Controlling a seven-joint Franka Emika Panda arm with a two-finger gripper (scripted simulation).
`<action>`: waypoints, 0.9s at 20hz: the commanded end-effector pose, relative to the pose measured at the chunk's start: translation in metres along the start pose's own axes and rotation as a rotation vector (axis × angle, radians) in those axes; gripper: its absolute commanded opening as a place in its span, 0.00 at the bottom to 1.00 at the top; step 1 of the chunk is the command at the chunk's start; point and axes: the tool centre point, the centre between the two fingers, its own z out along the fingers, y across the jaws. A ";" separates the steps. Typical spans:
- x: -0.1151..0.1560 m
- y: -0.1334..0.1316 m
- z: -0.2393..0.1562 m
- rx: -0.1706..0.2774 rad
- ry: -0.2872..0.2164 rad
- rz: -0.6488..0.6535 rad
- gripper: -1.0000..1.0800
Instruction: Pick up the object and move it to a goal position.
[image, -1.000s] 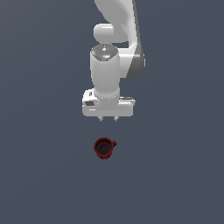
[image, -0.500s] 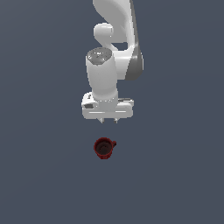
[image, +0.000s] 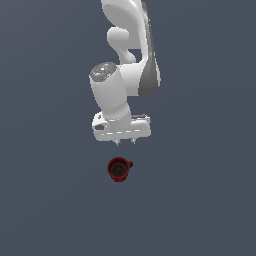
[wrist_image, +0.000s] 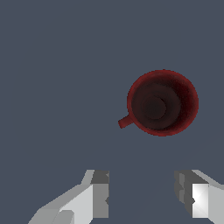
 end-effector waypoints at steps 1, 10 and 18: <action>0.002 0.000 0.004 0.029 0.014 -0.001 0.62; 0.012 0.004 0.018 0.116 0.080 -0.002 0.62; 0.021 0.010 0.028 0.171 0.155 -0.002 0.62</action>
